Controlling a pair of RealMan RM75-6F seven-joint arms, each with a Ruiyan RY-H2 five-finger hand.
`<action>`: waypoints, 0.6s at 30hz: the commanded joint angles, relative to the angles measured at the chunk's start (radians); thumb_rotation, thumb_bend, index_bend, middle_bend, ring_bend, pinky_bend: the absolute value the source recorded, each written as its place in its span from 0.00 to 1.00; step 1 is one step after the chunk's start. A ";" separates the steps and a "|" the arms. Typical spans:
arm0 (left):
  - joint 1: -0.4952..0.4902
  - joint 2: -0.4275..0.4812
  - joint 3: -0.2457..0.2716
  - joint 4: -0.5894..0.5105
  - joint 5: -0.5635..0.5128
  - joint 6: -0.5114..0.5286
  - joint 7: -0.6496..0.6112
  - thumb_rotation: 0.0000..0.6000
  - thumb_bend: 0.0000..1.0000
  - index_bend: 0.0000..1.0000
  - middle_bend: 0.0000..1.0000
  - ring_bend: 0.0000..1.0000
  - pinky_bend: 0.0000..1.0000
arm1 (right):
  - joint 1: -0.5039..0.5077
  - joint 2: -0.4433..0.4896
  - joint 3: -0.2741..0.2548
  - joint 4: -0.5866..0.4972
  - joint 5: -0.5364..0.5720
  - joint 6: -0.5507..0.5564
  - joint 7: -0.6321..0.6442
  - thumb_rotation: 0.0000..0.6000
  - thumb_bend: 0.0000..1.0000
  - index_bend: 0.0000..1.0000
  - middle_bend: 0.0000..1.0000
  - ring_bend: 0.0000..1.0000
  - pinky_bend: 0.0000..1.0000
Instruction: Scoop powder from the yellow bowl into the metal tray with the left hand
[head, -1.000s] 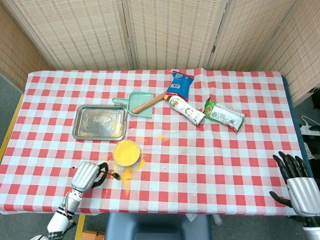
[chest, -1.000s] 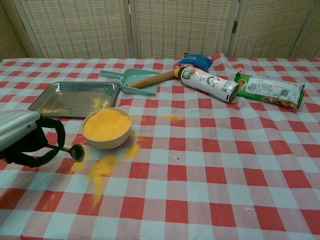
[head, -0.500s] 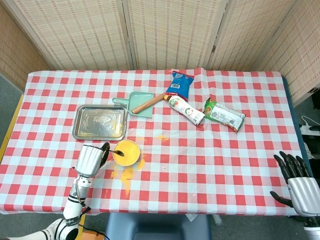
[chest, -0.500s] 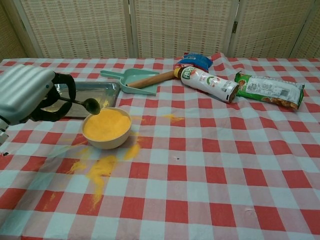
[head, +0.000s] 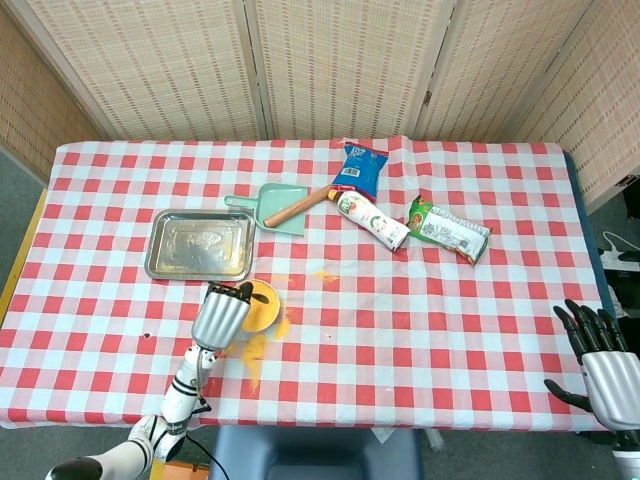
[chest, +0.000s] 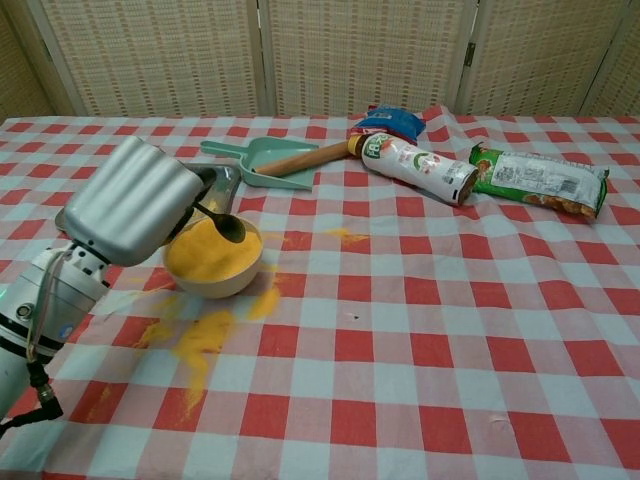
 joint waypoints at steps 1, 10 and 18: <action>-0.012 -0.040 0.029 0.064 0.009 -0.004 0.010 1.00 0.70 0.87 1.00 1.00 1.00 | -0.002 0.002 -0.001 0.000 -0.002 0.004 0.004 1.00 0.04 0.00 0.00 0.00 0.00; -0.019 -0.073 0.057 0.159 -0.006 -0.019 -0.011 1.00 0.70 0.87 1.00 1.00 1.00 | 0.003 0.011 -0.011 -0.002 -0.018 -0.005 0.029 1.00 0.04 0.00 0.00 0.00 0.00; -0.016 -0.085 0.082 0.197 -0.012 -0.011 -0.039 1.00 0.68 0.86 1.00 1.00 1.00 | 0.003 0.010 -0.008 -0.002 -0.012 -0.006 0.025 1.00 0.04 0.00 0.00 0.00 0.00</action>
